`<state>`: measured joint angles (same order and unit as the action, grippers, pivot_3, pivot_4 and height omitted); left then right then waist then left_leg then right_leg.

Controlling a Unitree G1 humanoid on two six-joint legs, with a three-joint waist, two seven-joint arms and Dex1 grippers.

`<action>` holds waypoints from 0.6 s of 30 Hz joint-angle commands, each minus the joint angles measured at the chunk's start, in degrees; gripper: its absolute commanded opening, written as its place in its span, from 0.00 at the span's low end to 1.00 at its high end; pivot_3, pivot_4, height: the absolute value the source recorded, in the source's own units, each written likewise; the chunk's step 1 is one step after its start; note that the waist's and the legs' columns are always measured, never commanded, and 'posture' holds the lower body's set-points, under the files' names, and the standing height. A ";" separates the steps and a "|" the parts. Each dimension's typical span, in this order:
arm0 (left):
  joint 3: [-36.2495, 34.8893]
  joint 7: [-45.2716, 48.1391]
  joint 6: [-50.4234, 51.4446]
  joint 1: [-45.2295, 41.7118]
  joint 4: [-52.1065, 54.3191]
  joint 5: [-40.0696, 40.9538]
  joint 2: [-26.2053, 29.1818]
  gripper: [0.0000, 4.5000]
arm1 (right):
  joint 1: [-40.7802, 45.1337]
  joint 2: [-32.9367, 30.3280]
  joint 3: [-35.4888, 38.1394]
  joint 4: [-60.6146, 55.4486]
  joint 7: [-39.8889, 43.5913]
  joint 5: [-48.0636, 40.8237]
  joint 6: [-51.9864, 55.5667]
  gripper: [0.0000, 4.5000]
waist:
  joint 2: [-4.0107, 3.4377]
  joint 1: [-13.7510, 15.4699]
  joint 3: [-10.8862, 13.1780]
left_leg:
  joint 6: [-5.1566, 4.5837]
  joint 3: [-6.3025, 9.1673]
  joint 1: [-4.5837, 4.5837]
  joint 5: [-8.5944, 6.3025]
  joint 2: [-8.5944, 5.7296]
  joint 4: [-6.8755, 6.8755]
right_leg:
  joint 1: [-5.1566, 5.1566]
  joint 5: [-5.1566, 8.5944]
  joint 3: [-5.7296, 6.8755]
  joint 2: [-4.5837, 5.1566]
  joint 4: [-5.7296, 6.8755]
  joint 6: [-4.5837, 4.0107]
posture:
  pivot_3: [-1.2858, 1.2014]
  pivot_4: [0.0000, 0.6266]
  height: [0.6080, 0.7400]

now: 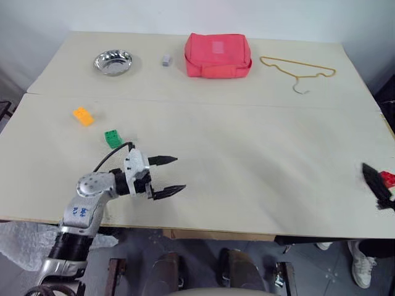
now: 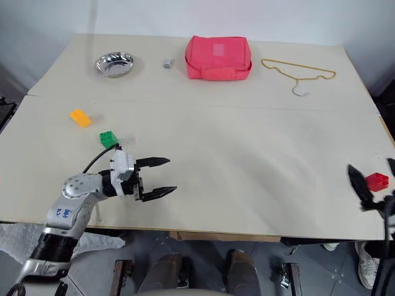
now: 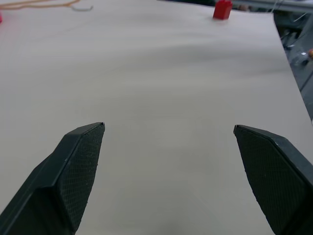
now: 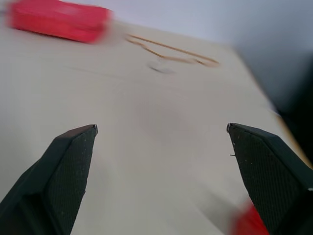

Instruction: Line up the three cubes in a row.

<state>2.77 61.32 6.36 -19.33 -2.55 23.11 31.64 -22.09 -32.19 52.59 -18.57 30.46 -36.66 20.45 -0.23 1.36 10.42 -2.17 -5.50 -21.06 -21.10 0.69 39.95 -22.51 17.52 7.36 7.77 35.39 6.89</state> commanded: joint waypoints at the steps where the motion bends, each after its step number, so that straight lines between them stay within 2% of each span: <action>1: 0.28 2.39 -0.29 -0.90 -0.40 0.38 -0.05 1.00 | -3.52 0.11 4.28 4.69 -2.13 0.91 1.82 0.99 | -0.01 -0.17 -0.01 | 0.00 -0.01 0.00 0.00 0.00 -0.01 | 0.00 0.00 -0.03 -0.01 -0.03 0.00 | 0.52 0.24 1.00; 4: 0.15 3.05 0.30 0.28 2.03 1.19 -0.15 1.00 | -3.66 -2.58 2.96 3.60 -2.78 0.42 5.48 0.99 | -0.07 -0.72 -0.03 | 0.00 -0.08 0.06 0.00 0.03 -0.04 | -0.01 0.00 -0.15 -0.02 -0.03 0.00 | 0.52 0.24 1.00; 10: 0.12 4.26 5.42 3.12 9.72 4.10 1.39 1.00 | 4.85 -11.76 2.26 3.37 -8.03 -5.60 22.02 0.99 | -0.17 -1.57 -0.04 | 0.00 -0.19 0.27 0.00 0.11 -0.04 | 0.03 -0.01 -0.85 0.02 0.11 -0.02 | 0.52 0.24 1.00; 15: -0.32 3.19 6.00 3.36 11.62 3.72 1.24 1.00 | 16.77 -18.36 -2.53 13.22 -17.72 -0.29 31.27 0.99 | -0.17 -0.89 -0.04 | -0.02 -0.06 0.08 0.01 0.05 0.04 | -0.01 0.00 -0.78 0.08 0.06 -0.04 | 0.52 0.24 1.00; 18: -0.18 2.43 5.14 3.82 11.60 2.92 1.00 1.00 | 23.71 -20.12 -6.85 19.26 -18.87 2.31 31.99 0.99 | -0.17 -0.38 -0.04 | -0.04 -0.04 -0.01 0.02 0.00 0.08 | -0.05 0.00 -0.72 0.08 0.06 -0.03 | 0.52 0.24 1.00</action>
<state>2.99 64.20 12.38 -15.67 7.10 26.36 32.63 0.09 -50.75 46.81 -1.19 12.48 -35.87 52.14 -0.40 0.98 10.37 -2.20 -5.55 -21.07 -21.08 0.70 40.03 -22.56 17.51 6.65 7.81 35.45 6.86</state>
